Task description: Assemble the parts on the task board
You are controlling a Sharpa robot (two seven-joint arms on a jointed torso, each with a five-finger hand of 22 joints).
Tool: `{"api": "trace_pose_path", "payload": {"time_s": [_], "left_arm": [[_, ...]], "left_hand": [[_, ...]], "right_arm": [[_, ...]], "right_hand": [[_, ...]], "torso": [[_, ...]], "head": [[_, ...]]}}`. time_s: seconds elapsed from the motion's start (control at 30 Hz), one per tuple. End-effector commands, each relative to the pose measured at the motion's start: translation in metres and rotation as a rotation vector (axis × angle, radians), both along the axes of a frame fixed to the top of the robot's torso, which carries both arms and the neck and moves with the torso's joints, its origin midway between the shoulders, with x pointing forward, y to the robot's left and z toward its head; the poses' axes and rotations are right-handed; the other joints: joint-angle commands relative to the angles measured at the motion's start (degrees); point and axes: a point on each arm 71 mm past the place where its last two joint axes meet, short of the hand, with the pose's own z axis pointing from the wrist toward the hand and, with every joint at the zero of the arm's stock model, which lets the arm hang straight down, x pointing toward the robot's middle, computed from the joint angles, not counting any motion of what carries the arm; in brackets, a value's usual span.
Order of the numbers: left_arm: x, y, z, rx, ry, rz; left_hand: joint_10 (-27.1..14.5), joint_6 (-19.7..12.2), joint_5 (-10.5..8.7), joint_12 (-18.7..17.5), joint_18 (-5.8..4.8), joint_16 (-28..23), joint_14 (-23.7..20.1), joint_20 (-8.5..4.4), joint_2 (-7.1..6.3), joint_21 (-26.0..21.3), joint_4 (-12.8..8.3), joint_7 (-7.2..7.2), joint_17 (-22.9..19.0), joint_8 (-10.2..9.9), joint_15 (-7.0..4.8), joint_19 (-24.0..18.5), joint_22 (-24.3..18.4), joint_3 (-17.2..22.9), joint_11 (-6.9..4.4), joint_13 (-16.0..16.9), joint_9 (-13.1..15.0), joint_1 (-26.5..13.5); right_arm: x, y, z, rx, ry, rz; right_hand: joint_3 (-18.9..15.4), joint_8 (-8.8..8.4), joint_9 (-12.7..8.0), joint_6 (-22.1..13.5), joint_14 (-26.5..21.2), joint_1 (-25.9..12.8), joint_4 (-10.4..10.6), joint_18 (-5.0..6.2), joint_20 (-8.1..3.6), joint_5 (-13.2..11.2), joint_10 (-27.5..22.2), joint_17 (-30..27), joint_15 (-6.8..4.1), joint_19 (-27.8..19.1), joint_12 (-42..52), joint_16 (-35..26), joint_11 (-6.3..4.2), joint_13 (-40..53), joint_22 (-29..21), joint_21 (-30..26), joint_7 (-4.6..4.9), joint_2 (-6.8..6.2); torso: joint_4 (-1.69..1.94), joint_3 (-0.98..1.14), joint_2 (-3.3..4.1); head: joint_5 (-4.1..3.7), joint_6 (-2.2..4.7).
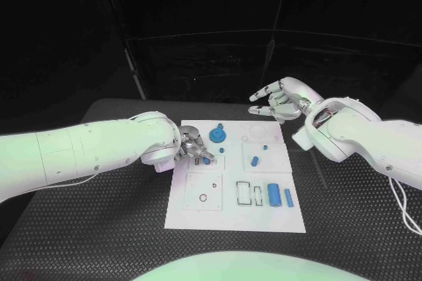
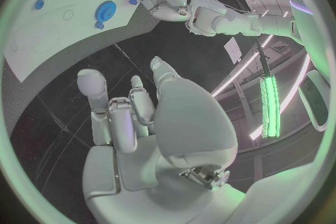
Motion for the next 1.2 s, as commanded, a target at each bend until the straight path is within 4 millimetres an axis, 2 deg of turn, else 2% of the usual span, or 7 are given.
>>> {"api": "trace_pose_path", "payload": {"time_s": [0.03, 0.37, 0.77, 1.2], "left_arm": [[0.0032, 0.0006, 0.0031, 0.008, -0.082, 0.016], [0.0031, -0.0007, 0.001, 0.04, -0.126, 0.006], [0.0009, -0.0079, -0.0018, 0.06, -0.106, -0.037], [0.0032, -0.0075, -0.0034, 0.073, -0.095, -0.041]], "left_hand": [[0.3, -0.1, 0.4, 0.1, -0.44, 0.2, 6.0, -0.27, -0.24, 0.3, -6.6, -0.37, 15.1, 0.2, -0.51, 0.1, 0.1, 7.3, -0.26, 0.0, 0.2, -0.5], [0.5, 0.0, 0.39, 0.2, -0.45, 0.2, 6.0, -0.3, -0.9, 0.3, -6.9, -0.39, 15.1, 0.3, -0.53, 0.2, 0.2, 9.1, -0.28, 0.2, 0.5, -1.3], [0.5, 0.0, 0.39, 0.1, -0.42, 0.2, 6.0, -0.31, -1.33, 0.3, -7.0, -0.39, 15.1, 0.3, -0.54, 0.1, 0.1, 10.2, -0.28, 0.0, 0.6, -1.8], [0.4, 0.0, 0.39, 0.0, -0.42, 0.2, 6.0, -0.31, -1.46, 0.2, -7.0, -0.4, 15.1, 0.4, -0.54, 0.1, 0.1, 10.5, -0.29, -0.1, 0.7, -2.0]], "right_arm": [[-0.0001, 0.0005, 0.0009, 0.0, 0.001, 0.009], [0.0001, 0.0002, 0.0007, -0.001, 0.003, 0.01], [0.0003, 0.0011, 0.0002, -0.002, 0.005, 0.014], [0.0007, 0.0024, 0.0003, 0.002, 0.003, 0.015]], "right_hand": [[-0.3, 0.16, 0.1, 0.4, 4.3, 0.3, 0.0, 0.51, -0.01, 0.1, -0.3, 7.3, -0.39, -0.5, -0.2, -0.4, -0.24, -0.1, -0.1, -0.3, -0.14, 0.02], [-0.4, 0.18, 0.1, 0.4, 4.3, 0.2, 0.1, 0.52, -0.01, 0.1, -0.3, 7.3, -0.39, -0.5, -0.2, -0.4, -0.24, -0.1, -0.1, -0.3, -0.14, -0.01], [-0.5, 0.22, 0.1, 0.4, 4.3, 0.1, 0.2, 0.51, -0.01, 0.1, -0.3, 7.2, -0.39, -0.5, -0.2, -0.4, -0.24, -0.1, -0.1, -0.3, -0.15, -0.03], [-0.6, 0.23, 0.1, 0.4, 4.3, 0.1, 0.2, 0.52, -0.01, 0.0, -0.3, 7.3, -0.4, -0.5, -0.2, -0.4, -0.24, -0.1, -0.1, -0.3, -0.15, -0.02]], "torso": [[-0.08, 0.01, -0.02], [-0.13, -0.03, 0.09], [-0.13, -0.07, 0.05], [-0.14, 0.0, 0.01]], "head": [[0.06, -0.02], [0.11, -0.07], [0.19, -0.47], [0.29, -0.62]]}}
